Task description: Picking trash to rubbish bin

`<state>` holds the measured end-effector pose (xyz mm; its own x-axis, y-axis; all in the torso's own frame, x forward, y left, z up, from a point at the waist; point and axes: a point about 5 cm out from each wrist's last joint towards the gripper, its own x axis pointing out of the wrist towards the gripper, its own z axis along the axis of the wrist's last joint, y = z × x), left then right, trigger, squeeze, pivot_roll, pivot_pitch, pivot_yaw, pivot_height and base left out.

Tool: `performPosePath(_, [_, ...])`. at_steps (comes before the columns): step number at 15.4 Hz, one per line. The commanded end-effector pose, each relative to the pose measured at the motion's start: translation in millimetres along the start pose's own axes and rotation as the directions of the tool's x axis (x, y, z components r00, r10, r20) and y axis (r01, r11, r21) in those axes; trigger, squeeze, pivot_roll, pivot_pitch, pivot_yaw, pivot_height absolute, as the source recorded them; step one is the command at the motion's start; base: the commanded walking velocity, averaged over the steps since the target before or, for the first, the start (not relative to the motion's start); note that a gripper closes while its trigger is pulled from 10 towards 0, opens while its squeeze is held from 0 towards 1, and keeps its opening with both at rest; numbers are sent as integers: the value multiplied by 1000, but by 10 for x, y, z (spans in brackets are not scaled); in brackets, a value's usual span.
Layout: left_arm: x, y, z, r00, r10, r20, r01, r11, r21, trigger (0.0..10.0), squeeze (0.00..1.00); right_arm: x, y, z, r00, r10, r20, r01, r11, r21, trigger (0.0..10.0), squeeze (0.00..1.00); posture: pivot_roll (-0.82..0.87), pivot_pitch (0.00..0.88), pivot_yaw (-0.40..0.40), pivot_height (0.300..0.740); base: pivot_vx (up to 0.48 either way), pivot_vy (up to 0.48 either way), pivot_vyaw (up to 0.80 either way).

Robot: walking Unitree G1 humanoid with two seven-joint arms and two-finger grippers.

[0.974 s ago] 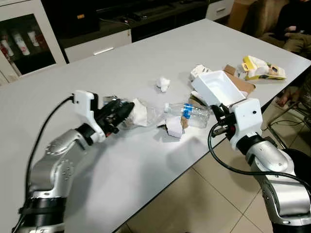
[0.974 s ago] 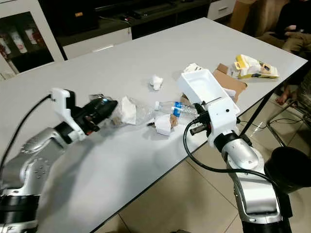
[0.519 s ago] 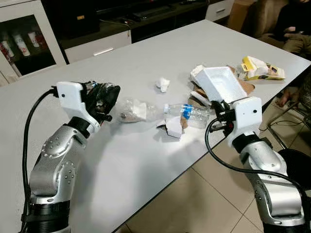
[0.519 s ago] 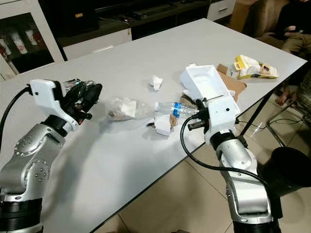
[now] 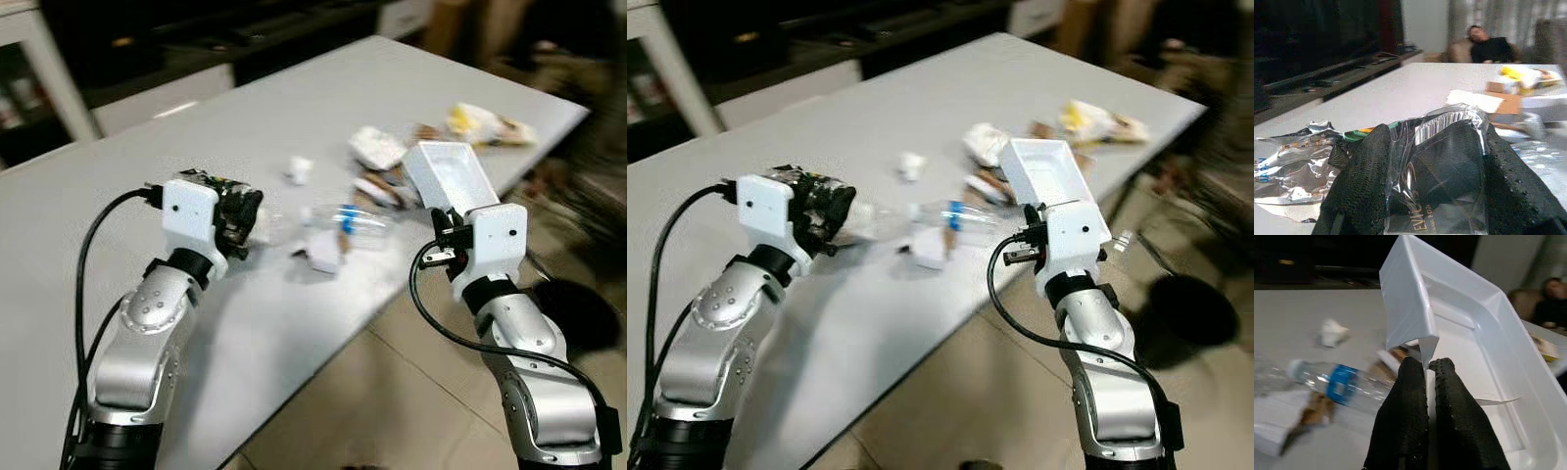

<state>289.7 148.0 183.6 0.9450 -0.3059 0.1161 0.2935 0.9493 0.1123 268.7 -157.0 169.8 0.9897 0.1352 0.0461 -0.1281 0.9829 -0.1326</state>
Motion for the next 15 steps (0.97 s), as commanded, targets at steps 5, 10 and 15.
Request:
performPosePath(5, [-9, -6, -1, 1000, 16, -4, -16, 998, 53, 10000, 0, -19, 91, -40, 1000, 7, -5, -7, 1000, 5, 10000, 0, -39, 0, 22, 740, 0, -462, 0])
performPosePath(10, [11, -28, -55, 1000, 14, -20, -13, 998, 58, 10000, 0, -12, 91, -103, 999, -10, -35, 10, 1000, -7, 10000, 0, -47, 0, 23, 740, 0, -480, 0])
performPosePath(15, [8, -28, -117, 999, 20, -39, -18, 998, 66, 10000, 0, -63, 51, -320, 992, -50, -114, 50, 999, 0, 10000, 0, -41, 0, 22, 740, 0, -480, 0])
